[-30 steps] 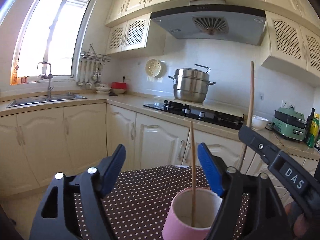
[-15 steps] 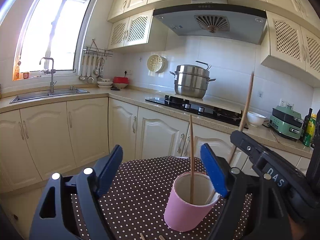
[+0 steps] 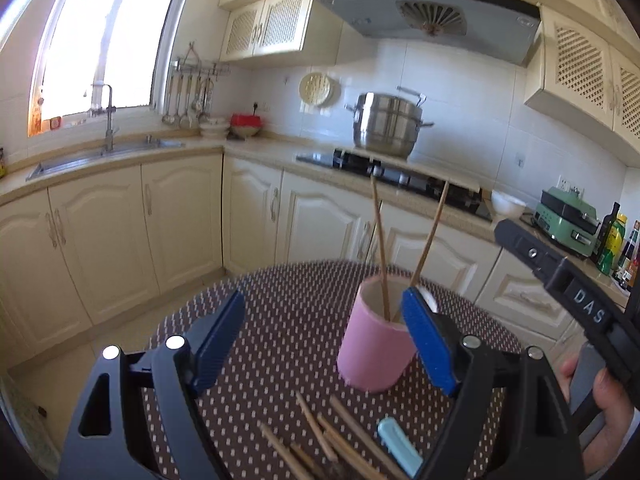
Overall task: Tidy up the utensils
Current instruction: 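Grasp a chopstick with the left tool while the right tool grasps the light blue knife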
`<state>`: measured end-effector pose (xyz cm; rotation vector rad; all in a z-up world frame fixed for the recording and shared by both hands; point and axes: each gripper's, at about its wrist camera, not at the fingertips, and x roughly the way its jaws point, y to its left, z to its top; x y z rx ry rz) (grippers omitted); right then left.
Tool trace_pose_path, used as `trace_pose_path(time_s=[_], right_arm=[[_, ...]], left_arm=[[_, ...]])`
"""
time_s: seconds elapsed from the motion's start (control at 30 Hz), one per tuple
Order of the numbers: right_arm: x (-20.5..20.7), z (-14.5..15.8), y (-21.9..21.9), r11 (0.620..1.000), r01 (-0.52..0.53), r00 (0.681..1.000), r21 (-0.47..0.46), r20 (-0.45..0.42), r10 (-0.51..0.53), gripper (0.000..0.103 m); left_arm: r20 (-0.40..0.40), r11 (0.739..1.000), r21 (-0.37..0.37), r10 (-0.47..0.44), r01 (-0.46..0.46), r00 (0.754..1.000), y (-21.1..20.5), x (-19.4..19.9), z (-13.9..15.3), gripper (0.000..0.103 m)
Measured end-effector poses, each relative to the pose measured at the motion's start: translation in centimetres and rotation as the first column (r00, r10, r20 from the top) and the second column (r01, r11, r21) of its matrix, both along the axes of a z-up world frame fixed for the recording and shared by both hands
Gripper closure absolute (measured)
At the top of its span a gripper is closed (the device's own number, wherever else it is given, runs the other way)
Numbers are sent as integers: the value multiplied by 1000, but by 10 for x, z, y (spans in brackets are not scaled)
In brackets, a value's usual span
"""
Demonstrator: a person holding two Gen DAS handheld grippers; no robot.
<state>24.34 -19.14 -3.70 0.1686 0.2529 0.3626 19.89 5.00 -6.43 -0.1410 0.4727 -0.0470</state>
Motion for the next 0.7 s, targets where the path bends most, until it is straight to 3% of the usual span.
trace_pose_path(time_s=[0.17,0.37,0.57,0.7], right_arm=[[-14,-19,-2,995,-32,996,-97,-81,24,49],[-32,-50,-1,977,-106,977,-183,-203,68,49],[-44,-72,-5,974,-143,955,-175,-282,89,48],[-52,-79,-4,970,-161,947,-181,-304,101,47]], left_arm=[[-160,1000,0,15,-15,987,9,-12,-32,24],[-361,1000,24,-1,11,933,13,-31,-80,24],[-463,993,106,-2,58,887,5,-50,-113,24],[-477,986,150,13,67,879,-1,-54,-123,24]])
